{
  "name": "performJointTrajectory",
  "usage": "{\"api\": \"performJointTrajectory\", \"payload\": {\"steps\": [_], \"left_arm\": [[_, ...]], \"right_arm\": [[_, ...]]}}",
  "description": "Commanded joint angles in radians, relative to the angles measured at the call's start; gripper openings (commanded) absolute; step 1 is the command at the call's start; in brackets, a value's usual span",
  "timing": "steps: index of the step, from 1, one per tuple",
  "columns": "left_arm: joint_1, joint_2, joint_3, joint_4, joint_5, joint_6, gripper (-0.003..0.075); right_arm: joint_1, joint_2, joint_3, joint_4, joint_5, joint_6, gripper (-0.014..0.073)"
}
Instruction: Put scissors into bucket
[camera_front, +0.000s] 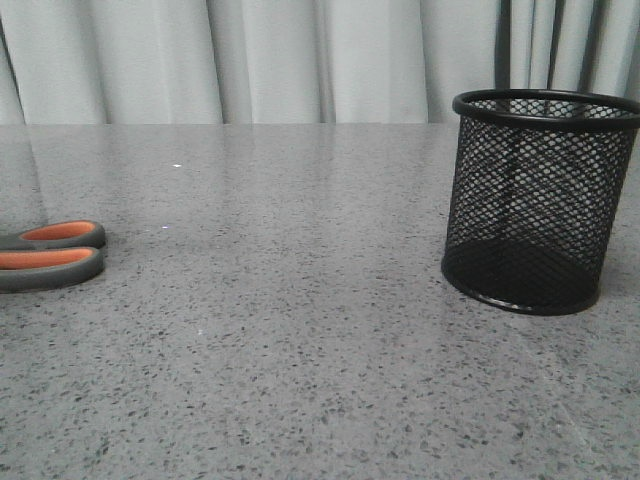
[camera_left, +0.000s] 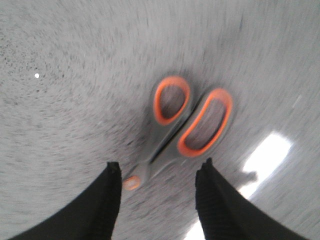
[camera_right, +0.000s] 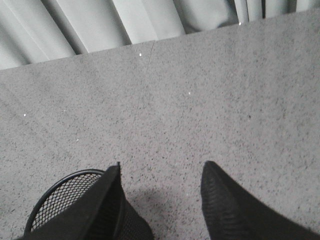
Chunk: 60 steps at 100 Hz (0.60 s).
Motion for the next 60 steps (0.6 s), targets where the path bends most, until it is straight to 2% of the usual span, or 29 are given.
{"api": "performJointTrajectory", "payload": {"steps": [1, 11, 20, 35, 44, 60], "left_arm": [[-0.09, 0.056, -0.072, 0.193, 0.033, 0.078, 0.0315], [-0.152, 0.12, -0.081, 0.288, 0.021, 0.192, 0.0315], [-0.168, 0.169, -0.081, 0.323, -0.003, 0.29, 0.0314], [-0.166, 0.198, -0.081, 0.342, -0.062, 0.254, 0.0313], [-0.166, 0.191, -0.081, 0.342, -0.055, 0.187, 0.0314], [-0.166, 0.168, -0.081, 0.308, -0.026, 0.187, 0.0318]], "right_arm": [[-0.002, 0.003, -0.037, -0.021, -0.095, -0.031, 0.0328], [-0.002, 0.003, -0.036, -0.033, -0.097, -0.031, 0.0328], [-0.002, 0.003, -0.036, -0.042, -0.097, -0.031, 0.0328], [0.001, 0.003, -0.036, -0.052, -0.097, -0.031, 0.0328], [0.01, 0.003, -0.036, -0.055, -0.095, -0.031, 0.0328], [0.023, 0.003, -0.036, -0.069, -0.099, -0.031, 0.0328]]}}
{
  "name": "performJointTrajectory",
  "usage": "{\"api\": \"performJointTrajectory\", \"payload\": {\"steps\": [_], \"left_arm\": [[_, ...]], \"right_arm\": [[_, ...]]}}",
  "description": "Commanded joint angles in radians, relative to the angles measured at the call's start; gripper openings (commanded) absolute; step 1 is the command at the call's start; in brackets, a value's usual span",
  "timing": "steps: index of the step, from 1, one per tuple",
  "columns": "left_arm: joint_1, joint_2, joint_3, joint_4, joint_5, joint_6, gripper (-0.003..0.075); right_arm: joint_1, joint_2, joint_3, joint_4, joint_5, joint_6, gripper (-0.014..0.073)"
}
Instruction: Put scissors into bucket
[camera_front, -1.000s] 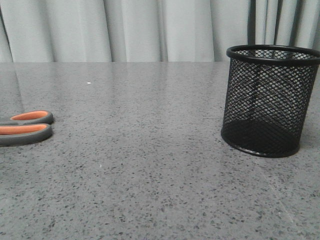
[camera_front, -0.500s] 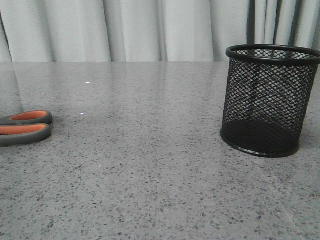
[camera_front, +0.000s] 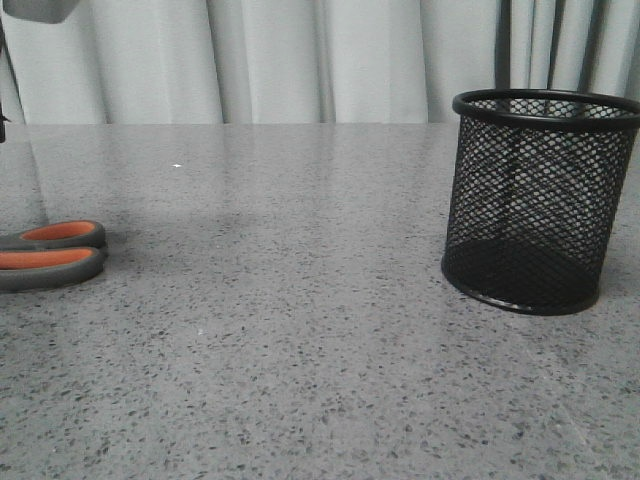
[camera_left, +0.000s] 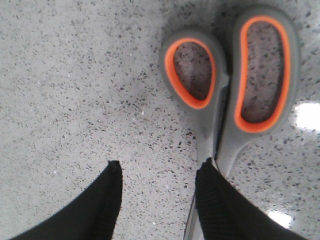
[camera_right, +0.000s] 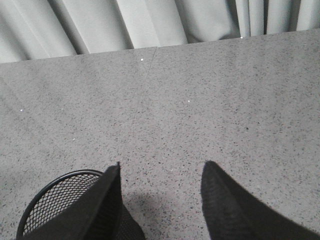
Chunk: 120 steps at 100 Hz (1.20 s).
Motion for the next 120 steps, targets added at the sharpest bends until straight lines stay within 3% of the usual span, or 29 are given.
{"api": "performJointTrajectory", "payload": {"steps": [1, 11, 21, 33, 72, 120], "left_arm": [[-0.006, -0.046, -0.033, -0.01, -0.001, -0.02, 0.0318], [-0.006, -0.063, -0.033, -0.042, 0.043, -0.018, 0.0342], [0.012, -0.078, -0.033, -0.182, 0.094, -0.012, 0.0351], [0.058, -0.086, -0.033, -0.31, 0.161, 0.114, 0.0351], [0.087, -0.078, -0.043, -0.135, 0.137, 0.238, 0.0351], [0.087, 0.003, -0.043, -0.192, 0.136, 0.278, 0.0359]], "right_arm": [[0.004, 0.003, -0.034, -0.022, -0.085, -0.009, 0.0328], [0.004, 0.003, -0.034, -0.022, -0.085, -0.009, 0.0328], [0.007, 0.003, -0.034, -0.022, -0.085, -0.009, 0.0328], [0.021, 0.003, -0.034, -0.022, -0.083, -0.009, 0.0328], [0.031, 0.003, -0.034, -0.022, -0.055, -0.009, 0.0328], [0.053, 0.003, -0.034, -0.035, -0.04, -0.009, 0.0328]]}}
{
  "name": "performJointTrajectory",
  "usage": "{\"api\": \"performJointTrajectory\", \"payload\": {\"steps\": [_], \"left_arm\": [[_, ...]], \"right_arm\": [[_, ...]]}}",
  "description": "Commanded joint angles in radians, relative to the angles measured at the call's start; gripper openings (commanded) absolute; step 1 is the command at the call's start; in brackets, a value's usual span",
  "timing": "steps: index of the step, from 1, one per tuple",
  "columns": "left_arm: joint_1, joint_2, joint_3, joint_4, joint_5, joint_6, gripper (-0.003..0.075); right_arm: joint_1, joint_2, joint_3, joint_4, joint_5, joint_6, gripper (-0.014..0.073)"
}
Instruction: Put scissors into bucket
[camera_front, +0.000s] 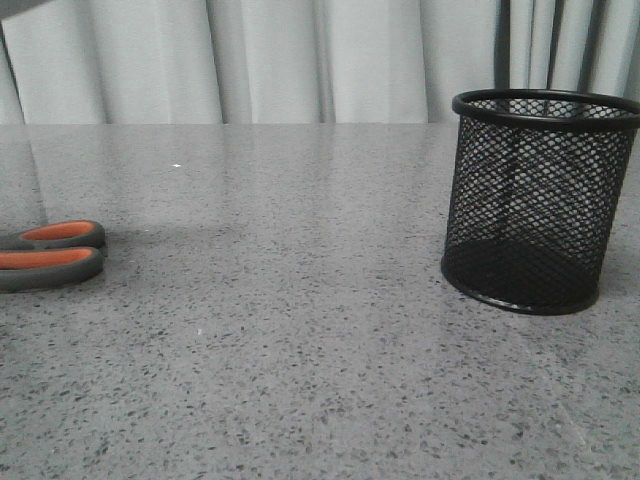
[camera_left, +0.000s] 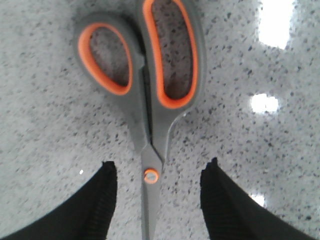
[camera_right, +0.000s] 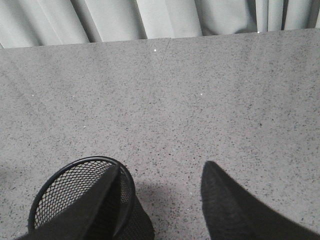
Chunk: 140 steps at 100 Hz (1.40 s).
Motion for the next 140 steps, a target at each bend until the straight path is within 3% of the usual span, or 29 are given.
{"api": "performJointTrajectory", "payload": {"steps": [1, 34, 51, 83, 103, 140], "left_arm": [[0.002, -0.011, -0.03, -0.023, -0.013, 0.001, 0.0359], [0.002, 0.026, -0.03, -0.036, -0.035, 0.001, 0.0363], [0.024, 0.032, -0.03, -0.075, -0.051, 0.001, 0.0432], [0.157, 0.034, -0.03, -0.153, -0.074, 0.038, 0.043], [0.158, 0.058, -0.03, -0.182, -0.059, 0.147, 0.043], [0.158, 0.131, -0.03, -0.182, -0.049, 0.149, 0.0428]], "right_arm": [[0.001, 0.003, -0.034, -0.014, -0.055, -0.009, 0.0328], [0.001, 0.003, -0.032, -0.016, -0.039, -0.009, 0.0328], [0.001, 0.003, -0.032, -0.016, -0.037, -0.009, 0.0328], [0.001, 0.003, -0.032, -0.019, -0.037, -0.009, 0.0328], [0.001, 0.003, -0.019, -0.027, -0.043, -0.009, 0.0328], [0.001, 0.003, -0.008, -0.027, -0.044, -0.009, 0.0324]]}}
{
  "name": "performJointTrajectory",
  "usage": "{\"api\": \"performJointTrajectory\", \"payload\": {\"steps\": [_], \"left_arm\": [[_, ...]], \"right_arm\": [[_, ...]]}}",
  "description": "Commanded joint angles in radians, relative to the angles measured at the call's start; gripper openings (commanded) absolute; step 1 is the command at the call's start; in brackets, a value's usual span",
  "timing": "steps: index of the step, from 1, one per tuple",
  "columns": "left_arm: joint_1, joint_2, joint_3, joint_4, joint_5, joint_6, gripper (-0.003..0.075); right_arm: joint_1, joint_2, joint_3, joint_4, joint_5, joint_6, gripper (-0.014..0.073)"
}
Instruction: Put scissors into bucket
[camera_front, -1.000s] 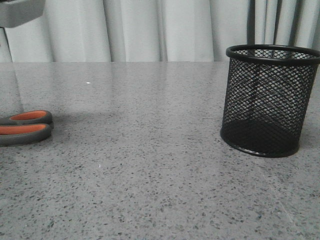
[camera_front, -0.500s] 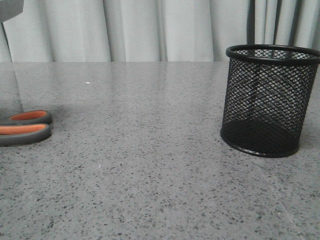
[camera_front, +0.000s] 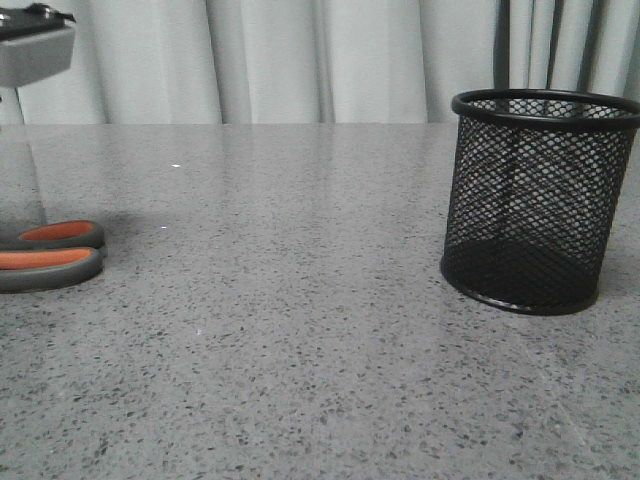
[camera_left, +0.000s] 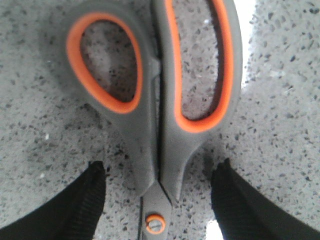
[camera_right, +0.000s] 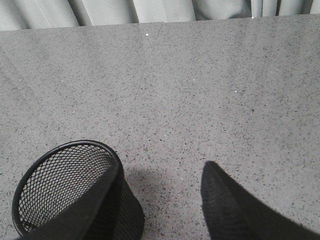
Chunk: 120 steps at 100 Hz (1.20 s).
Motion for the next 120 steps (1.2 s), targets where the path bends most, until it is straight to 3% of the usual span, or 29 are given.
{"api": "performJointTrajectory", "payload": {"steps": [1, 48, 58, 77, 91, 120], "left_arm": [[0.003, -0.014, -0.028, -0.018, -0.001, -0.001, 0.0428], [0.003, 0.053, -0.028, -0.038, -0.005, -0.001, 0.041], [0.003, 0.054, -0.028, -0.055, -0.005, -0.001, 0.0342], [0.003, 0.054, -0.028, -0.087, -0.003, -0.003, 0.0112], [0.003, 0.051, -0.028, -0.131, 0.005, -0.013, -0.0008], [0.003, -0.049, -0.028, -0.141, -0.018, -0.038, -0.0021]], "right_arm": [[0.001, 0.003, -0.024, -0.012, -0.073, -0.007, 0.0323], [0.001, 0.003, -0.024, -0.012, -0.073, -0.007, 0.0321], [0.001, 0.003, -0.024, -0.012, -0.073, -0.007, 0.0321], [0.001, 0.003, -0.024, -0.012, -0.073, -0.007, 0.0321], [0.001, 0.003, -0.024, -0.012, -0.073, -0.007, 0.0321], [0.004, 0.003, -0.029, 0.101, -0.072, -0.007, 0.0321]]}}
